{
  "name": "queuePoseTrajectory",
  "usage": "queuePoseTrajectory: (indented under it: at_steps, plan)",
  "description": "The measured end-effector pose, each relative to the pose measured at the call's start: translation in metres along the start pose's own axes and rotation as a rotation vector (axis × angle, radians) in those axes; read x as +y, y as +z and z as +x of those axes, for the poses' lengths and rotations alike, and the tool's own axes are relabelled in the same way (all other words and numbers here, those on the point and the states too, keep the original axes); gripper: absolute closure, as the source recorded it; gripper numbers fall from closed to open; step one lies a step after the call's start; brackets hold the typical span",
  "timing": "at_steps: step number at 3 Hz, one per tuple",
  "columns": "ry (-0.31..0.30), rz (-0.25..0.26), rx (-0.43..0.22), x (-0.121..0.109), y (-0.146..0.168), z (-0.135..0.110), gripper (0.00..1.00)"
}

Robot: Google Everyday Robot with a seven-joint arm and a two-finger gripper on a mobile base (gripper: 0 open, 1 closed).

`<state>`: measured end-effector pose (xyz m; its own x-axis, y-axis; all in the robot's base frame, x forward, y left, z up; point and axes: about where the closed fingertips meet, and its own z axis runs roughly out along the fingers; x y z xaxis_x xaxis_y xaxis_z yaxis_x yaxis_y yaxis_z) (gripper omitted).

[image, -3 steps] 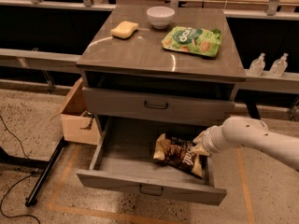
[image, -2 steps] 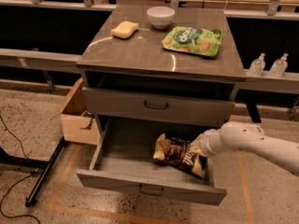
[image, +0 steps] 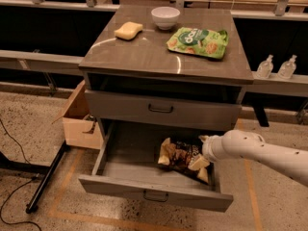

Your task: Pick brown chip bag from middle drawer and place on counter

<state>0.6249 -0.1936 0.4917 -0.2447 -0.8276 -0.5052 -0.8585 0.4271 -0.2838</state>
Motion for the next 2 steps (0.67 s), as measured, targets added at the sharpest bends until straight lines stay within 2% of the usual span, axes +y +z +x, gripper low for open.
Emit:
queuePoseTrajectory:
  at_steps: [1, 2]
  plan:
    - [0.022, -0.008, -0.023, 0.002, 0.019, -0.003, 0.00]
    - [0.035, -0.014, -0.048, 0.004, 0.037, -0.002, 0.00]
